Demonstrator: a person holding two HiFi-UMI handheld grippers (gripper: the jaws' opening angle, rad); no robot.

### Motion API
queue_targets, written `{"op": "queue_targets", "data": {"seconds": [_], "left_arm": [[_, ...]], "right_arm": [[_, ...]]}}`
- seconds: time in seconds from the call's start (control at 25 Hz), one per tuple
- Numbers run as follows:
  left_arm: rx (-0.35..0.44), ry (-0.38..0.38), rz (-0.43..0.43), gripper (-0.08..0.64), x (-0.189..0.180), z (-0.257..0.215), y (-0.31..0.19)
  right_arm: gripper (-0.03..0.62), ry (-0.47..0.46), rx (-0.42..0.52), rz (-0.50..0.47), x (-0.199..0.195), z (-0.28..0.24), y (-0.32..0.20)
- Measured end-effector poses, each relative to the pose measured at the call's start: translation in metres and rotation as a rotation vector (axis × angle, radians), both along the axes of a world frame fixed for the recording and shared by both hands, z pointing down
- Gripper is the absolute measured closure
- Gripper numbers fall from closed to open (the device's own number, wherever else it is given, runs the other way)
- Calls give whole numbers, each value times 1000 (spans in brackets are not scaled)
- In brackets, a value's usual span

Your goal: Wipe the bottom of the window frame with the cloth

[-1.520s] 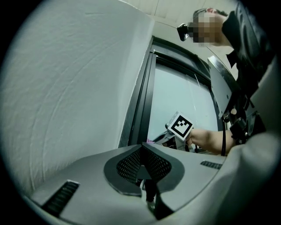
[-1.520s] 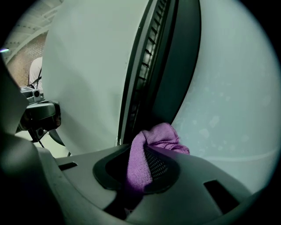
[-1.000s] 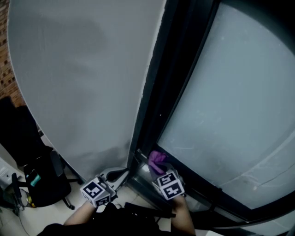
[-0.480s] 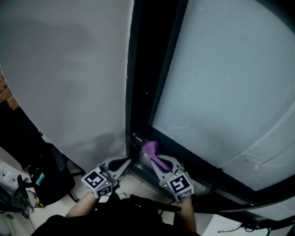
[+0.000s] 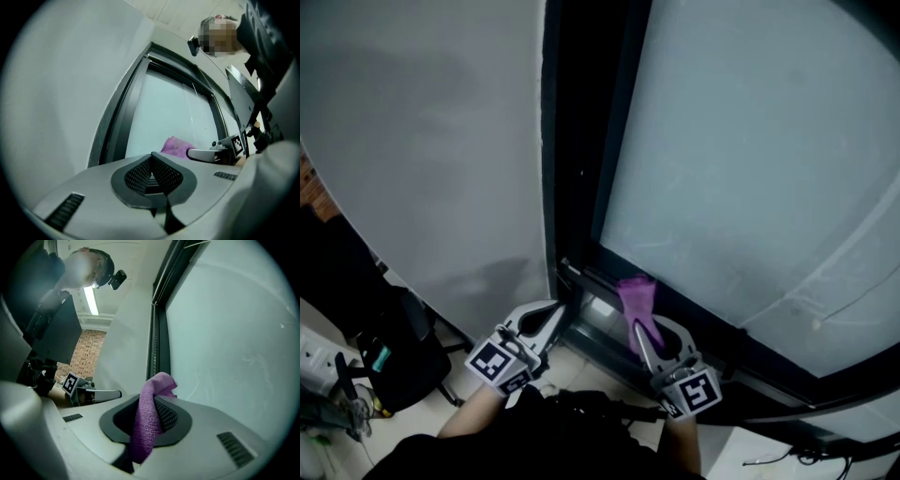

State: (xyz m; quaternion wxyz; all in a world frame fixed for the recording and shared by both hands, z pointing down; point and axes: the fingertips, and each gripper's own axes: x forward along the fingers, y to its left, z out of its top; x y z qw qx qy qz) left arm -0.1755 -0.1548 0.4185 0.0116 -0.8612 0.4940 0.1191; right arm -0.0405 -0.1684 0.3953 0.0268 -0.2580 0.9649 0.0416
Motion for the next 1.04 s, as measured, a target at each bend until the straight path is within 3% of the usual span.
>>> {"op": "queue_targets", "data": {"seconds": [0.2,0.56,0.76,1.04], "left_arm": [[16,-25,-89,560,-14,-6,5],[2,-36,-113,560,-20,-1,19],[42,-7,-215,560,-44,-9,27],[30,-22,-201,560,-46,-6,25]], "right_arm": [[531,-3,-7,-37,-4,4,-2],[532,19,-5,-94,-20,10,-1],[532,36,8,-104,-29,10,0],[531,39,-7,-102,-28,15,0]]}}
